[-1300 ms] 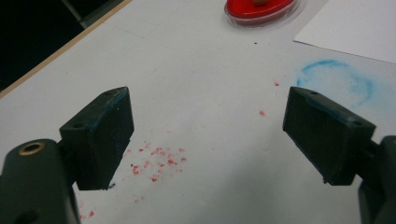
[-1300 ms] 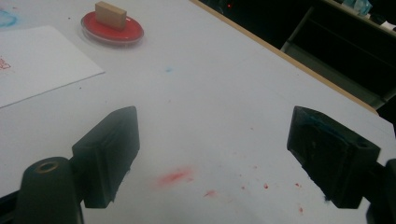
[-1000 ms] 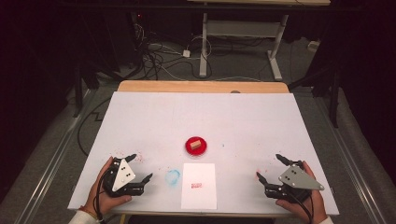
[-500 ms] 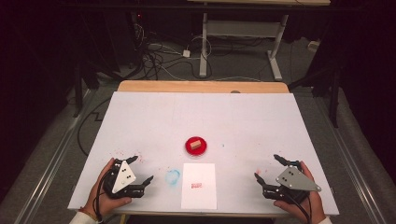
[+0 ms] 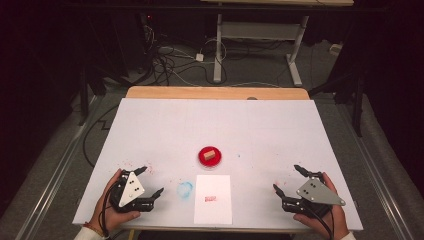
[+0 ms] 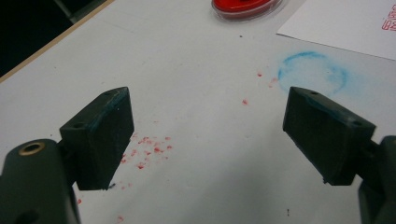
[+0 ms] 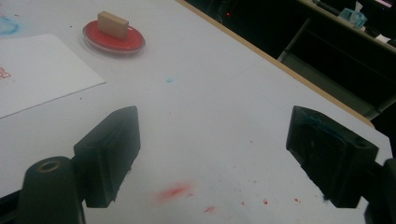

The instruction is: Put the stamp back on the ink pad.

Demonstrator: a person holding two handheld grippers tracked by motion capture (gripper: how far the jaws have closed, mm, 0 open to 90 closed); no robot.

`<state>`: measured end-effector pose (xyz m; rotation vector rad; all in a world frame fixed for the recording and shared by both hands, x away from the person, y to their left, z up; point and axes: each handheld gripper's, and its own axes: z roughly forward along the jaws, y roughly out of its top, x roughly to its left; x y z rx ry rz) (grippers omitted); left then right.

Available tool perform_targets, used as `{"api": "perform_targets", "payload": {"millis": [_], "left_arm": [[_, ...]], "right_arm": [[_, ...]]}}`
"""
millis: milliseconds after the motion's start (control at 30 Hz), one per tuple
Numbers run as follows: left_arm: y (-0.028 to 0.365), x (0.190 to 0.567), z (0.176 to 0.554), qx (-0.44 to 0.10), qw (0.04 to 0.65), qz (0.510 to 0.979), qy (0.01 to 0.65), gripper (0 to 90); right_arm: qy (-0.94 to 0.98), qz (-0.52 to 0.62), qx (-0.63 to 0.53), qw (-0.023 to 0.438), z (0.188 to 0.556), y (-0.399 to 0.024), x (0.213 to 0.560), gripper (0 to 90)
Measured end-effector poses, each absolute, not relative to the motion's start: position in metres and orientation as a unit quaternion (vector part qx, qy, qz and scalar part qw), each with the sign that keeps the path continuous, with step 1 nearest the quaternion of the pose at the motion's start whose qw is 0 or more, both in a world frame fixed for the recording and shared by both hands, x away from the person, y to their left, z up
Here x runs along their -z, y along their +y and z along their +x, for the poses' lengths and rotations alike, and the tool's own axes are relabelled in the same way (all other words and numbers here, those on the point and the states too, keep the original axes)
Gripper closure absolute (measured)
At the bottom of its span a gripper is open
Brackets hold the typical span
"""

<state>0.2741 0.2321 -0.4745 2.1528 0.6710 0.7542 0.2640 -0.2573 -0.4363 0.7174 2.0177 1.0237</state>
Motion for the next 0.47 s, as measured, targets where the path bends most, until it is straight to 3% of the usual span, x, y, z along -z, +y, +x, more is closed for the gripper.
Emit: {"api": "perform_targets", "payload": {"millis": [467], "left_arm": [[0.2295,0.4764,0.2809,-0.288,0.371,0.843,0.263,15.9]], "right_arm": [[0.778,0.293,-0.402,0.383,0.2641,-0.2627,0.4354,18.3]]}}
